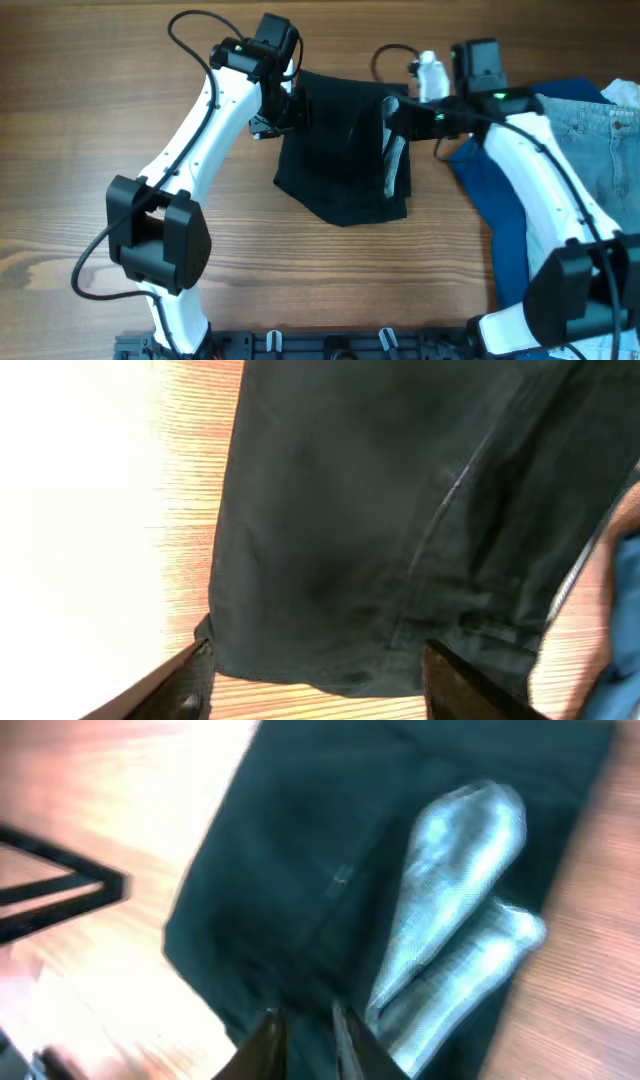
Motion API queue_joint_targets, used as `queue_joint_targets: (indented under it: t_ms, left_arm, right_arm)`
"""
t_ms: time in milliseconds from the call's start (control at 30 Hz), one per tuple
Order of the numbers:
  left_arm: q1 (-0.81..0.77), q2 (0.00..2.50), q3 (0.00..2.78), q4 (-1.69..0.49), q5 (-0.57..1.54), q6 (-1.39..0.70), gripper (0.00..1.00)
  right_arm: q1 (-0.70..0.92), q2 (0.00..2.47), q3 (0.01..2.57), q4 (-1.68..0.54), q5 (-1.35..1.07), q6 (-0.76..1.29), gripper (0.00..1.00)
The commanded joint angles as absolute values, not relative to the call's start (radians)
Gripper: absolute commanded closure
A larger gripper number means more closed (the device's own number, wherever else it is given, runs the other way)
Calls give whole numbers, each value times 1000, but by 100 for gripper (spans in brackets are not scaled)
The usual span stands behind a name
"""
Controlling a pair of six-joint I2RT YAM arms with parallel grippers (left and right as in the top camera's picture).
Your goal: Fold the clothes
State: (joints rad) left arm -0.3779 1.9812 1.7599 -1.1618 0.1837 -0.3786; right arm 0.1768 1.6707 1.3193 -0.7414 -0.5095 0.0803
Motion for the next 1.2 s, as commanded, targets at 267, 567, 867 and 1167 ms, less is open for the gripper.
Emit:
queue_joint_targets:
  t_ms: [267, 567, 867, 1167]
  left_arm:
    - [-350, 1995, 1493, -1008, 174, -325, 34]
    - [-303, 2109, 1490, -880, 398, -255, 0]
    - [-329, 2207, 1490, -758, 566, -186, 26]
    - [-311, 2193, 1517, -794, 598, -101, 96]
  right_arm:
    - [244, 2106, 1316, -874, -173, 373, 96]
    - [241, 2098, 1317, -883, -184, 366, 95]
    - [242, 2098, 1317, -857, -230, 341, 94]
    - [241, 2030, 1337, -919, -237, 287, 95]
